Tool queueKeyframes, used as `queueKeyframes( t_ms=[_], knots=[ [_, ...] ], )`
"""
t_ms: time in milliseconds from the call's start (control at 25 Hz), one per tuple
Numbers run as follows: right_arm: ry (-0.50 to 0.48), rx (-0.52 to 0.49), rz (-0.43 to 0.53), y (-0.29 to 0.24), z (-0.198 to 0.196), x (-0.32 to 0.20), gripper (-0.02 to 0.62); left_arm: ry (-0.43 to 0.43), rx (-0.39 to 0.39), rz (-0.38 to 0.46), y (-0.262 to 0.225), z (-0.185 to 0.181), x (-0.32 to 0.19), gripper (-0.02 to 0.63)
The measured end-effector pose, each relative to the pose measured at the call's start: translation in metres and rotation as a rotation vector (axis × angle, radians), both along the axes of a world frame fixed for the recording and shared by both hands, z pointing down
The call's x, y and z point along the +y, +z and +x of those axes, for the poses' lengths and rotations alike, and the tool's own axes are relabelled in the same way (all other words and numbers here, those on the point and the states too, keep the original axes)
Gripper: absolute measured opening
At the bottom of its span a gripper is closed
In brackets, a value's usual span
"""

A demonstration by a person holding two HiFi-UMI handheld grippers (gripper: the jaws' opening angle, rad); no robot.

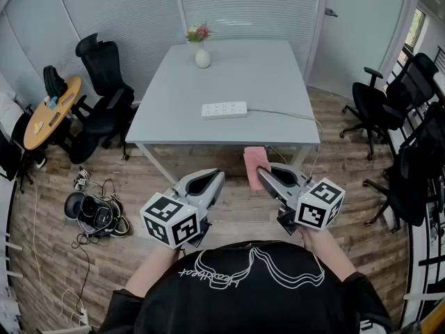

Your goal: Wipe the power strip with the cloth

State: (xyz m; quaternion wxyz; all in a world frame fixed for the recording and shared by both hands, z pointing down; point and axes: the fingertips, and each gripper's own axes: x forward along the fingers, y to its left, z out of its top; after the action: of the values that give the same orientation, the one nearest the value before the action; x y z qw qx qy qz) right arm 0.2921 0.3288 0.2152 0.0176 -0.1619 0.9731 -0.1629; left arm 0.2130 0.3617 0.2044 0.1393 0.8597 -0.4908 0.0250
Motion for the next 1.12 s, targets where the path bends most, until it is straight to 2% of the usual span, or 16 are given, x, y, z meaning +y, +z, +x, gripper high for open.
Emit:
queueKeyframes(
  t_ms=[280, 640, 920, 1120],
  knots=[
    [0.004, -0.002, 0.005, 0.004, 0.0, -0.003, 0.034, 0.0, -0.005, 0.0, 0.003, 0.001, -0.003, 0.015],
    [0.071, 0.057, 0.011, 0.022, -0.002, -0.016, 0.035, -0.01, 0.003, -0.017, 0.019, -0.006, -0.006, 0.015],
    [0.093, 0.092, -0.028, 0.033, -0.025, -0.049, 0.034, -0.028, 0.025, -0.024, 0.031, -0.035, -0.039, 0.015],
    [0.105, 0.109, 0.001, 0.037, -0.048, -0.08, 0.034, -0.02, 0.019, -0.026, 0.038, -0.058, -0.073, 0.015]
  ],
)
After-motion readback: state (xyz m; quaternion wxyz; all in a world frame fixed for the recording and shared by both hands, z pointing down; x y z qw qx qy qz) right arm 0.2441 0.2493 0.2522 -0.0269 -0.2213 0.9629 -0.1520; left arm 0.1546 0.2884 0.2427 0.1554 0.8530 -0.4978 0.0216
